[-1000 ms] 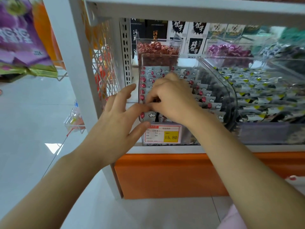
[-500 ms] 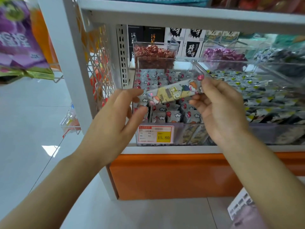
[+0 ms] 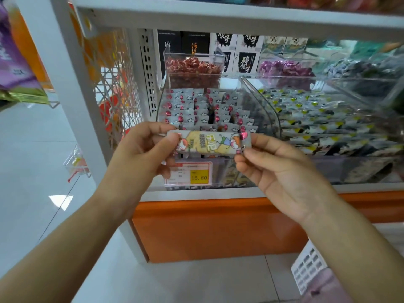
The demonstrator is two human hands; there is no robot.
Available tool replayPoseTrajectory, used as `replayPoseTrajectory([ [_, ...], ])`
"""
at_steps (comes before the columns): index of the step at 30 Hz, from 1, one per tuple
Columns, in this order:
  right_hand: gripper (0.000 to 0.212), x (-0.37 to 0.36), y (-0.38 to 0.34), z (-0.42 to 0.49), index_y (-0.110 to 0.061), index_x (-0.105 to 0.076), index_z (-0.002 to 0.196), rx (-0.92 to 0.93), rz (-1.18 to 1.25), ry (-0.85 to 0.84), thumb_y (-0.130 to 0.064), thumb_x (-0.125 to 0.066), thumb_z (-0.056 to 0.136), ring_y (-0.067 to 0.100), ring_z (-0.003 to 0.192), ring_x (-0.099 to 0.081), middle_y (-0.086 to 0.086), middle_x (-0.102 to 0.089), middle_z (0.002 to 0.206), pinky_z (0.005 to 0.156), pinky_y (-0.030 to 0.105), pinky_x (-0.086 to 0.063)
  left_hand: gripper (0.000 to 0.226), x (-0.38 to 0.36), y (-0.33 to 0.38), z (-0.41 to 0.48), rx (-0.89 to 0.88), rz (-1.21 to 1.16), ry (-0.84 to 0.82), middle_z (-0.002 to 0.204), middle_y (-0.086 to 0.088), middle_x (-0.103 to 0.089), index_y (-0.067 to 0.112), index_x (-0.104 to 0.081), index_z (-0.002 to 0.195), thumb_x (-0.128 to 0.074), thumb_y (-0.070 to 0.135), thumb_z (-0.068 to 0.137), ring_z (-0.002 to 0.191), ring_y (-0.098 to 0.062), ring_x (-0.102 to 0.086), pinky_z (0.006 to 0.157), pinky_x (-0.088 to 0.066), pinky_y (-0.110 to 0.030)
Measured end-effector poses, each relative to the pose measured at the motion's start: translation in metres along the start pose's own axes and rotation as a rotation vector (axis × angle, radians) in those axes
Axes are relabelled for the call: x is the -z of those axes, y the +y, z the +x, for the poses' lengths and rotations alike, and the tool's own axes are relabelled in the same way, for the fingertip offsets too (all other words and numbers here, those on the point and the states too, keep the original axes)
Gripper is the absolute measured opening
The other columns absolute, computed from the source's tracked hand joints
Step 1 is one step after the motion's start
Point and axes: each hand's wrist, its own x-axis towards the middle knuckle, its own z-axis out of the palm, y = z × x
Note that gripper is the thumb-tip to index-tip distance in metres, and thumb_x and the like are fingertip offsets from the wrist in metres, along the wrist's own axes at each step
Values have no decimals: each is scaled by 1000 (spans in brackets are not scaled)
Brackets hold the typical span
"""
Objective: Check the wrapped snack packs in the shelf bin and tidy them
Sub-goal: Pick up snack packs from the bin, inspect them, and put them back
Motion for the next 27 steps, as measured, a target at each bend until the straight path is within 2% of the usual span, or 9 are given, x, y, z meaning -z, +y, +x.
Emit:
replayPoseTrajectory([
  [4, 33, -1, 1, 2, -3, -64, 92, -27, 82, 24, 4, -60, 60, 16, 63, -69, 8, -69, 69, 55, 20, -54, 15, 0, 1, 0, 78, -212, -14, 79, -6, -62, 12, -60, 98, -52, 18, 87, 57, -8, -57, 49, -49, -18],
  [7, 35, -3, 0, 2, -3, -63, 93, -27, 133, 47, 6, -60, 59, 18, 63, -70, 9, -69, 68, 53, 20, -55, 22, 1, 0, 0, 74, -202, -7, 77, -11, -55, 13, -61, 107, -47, 7, 91, 58, -8, -57, 53, -50, -18],
  [12, 34, -1, 1, 4, -5, -62, 96, -13, 186, 94, 9, -59, 65, 16, 60, -70, 8, -71, 67, 49, 18, -53, 33, 2, 1, -2, 76, -161, -62, 64, 2, -56, 13, -59, 117, -46, -2, 91, 62, -8, -60, 60, -51, -16],
  [16, 33, 0, 6, 3, -16, -65, 92, 125, -78, 112, 13, -52, 83, 13, 62, -69, -2, -71, 67, 54, 17, -53, 35, 1, 4, -3, 124, -200, -113, 77, -3, -60, 14, -64, 108, -47, -9, 88, 71, -12, -65, 64, -53, -18],
  [20, 27, -1, 8, 2, -20, -70, 92, 218, -204, 66, 2, -55, 87, 16, 67, -68, 3, -70, 82, 60, 22, -54, 30, 3, 7, -4, 232, -245, -144, 92, -11, -71, 0, -60, 111, -57, 9, 82, 75, -17, -67, 62, -55, -21],
  [21, 16, -3, 9, 2, -17, -71, 93, 180, -176, 36, -9, -60, 84, 16, 67, -67, 5, -70, 84, 59, 23, -55, 32, 3, 6, -5, 207, -148, -158, 95, -11, -72, 2, -61, 112, -58, 13, 82, 79, -16, -69, 63, -54, -19],
  [23, 21, -3, 11, 1, -16, -70, 91, 150, -185, 25, -28, -66, 75, 17, 66, -66, 5, -69, 86, 58, 26, -54, 28, 2, 6, -6, 123, 76, -157, 94, -5, -73, 11, -63, 112, -59, 15, 84, 85, -14, -70, 68, -54, -17],
  [25, 6, -3, 14, 1, -17, -66, 81, 187, -285, 55, -22, -68, 79, 15, 65, -65, 2, -66, 81, 59, 25, -54, 29, 1, 7, -7, 81, 165, -129, 91, -1, -73, 17, -63, 112, -62, 16, 83, 84, -11, -70, 71, -54, -16],
  [27, 11, -2, 15, 3, -16, -62, 80, 222, -357, 80, -6, -64, 85, 15, 67, -66, 6, -65, 87, 63, 25, -54, 35, 0, 9, -8, 63, 157, -132, 94, 0, -72, 18, -64, 111, -64, 26, 77, 84, -10, -70, 71, -54, -16],
])
